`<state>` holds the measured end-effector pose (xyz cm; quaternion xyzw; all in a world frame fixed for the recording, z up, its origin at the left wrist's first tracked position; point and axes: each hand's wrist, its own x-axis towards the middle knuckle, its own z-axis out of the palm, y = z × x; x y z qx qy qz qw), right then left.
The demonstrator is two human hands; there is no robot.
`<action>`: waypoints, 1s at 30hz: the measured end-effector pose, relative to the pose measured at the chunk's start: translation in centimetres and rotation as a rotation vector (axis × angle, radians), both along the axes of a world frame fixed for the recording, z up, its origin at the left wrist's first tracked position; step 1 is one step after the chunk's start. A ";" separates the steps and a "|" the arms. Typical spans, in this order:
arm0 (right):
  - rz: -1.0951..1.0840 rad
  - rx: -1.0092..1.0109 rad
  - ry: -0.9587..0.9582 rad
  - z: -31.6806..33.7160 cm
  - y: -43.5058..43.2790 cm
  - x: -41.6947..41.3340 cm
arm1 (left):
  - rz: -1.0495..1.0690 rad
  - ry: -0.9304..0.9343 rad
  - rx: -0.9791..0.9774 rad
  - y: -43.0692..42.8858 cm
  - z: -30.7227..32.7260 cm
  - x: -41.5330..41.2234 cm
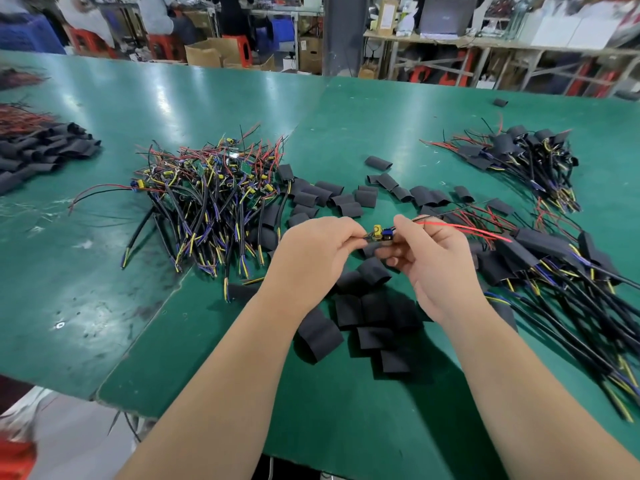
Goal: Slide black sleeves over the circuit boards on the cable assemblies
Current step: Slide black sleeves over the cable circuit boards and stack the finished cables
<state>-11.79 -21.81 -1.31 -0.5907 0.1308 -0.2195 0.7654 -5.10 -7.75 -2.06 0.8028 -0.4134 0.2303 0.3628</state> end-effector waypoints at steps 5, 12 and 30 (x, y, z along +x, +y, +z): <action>0.060 -0.027 -0.070 0.3 -1.3 -0.6 | 0.178 0.068 -0.100 0.5 0.2 0.4; -0.078 -0.938 0.468 0.4 -4.8 1.6 | 0.423 0.270 -0.170 2.0 -0.5 3.1; -0.063 -1.385 0.456 1.1 2.0 7.0 | 0.340 0.221 -0.285 2.5 -0.6 3.1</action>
